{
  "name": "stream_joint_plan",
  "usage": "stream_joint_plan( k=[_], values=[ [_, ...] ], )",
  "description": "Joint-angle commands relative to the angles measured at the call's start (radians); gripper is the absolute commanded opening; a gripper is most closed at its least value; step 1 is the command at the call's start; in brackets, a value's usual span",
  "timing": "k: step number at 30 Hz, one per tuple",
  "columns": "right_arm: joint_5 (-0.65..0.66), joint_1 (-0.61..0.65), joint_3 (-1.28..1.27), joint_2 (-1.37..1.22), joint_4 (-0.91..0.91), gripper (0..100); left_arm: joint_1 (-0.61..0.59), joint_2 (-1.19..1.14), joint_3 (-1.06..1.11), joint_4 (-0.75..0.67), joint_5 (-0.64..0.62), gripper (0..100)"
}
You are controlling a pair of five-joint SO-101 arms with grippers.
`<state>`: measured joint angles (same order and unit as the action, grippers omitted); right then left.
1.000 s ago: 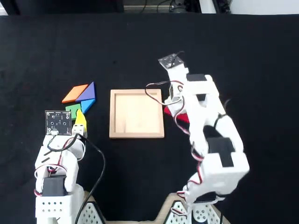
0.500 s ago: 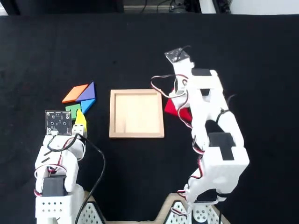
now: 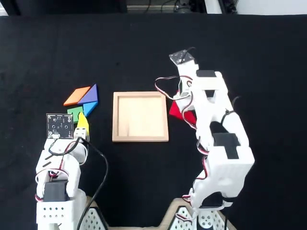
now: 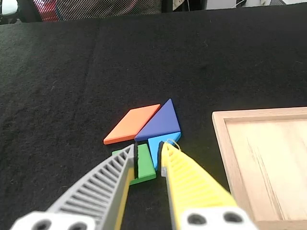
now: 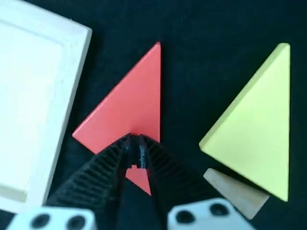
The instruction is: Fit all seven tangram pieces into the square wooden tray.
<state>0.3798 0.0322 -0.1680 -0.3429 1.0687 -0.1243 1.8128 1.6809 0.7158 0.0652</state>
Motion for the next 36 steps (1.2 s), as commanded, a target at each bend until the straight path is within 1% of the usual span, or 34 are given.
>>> stream_joint_plan(
  k=[1,4,21,25,29,36],
  values=[
    [-0.002,-0.049,0.081,-0.027,-0.025,1.8,0.01,-0.002,0.018,-0.008,0.006,10],
    [-0.003,-0.069,0.101,-0.042,-0.023,1.8,0.01,-0.002,0.018,-0.008,0.006,10],
    [-0.002,-0.063,0.094,-0.051,-0.025,1.8,0.01,-0.002,0.018,-0.008,0.006,10],
    [0.008,-0.061,0.11,-0.111,-0.023,1.8,0.01,-0.002,0.018,-0.008,0.006,10],
    [0.041,-0.061,0.193,-0.16,0.066,1.8,0.01,-0.002,0.018,-0.006,0.006,10],
    [0.046,-0.068,0.363,-0.288,0.204,1.8,0.01,-0.002,0.018,-0.006,0.006,10]
  ],
)
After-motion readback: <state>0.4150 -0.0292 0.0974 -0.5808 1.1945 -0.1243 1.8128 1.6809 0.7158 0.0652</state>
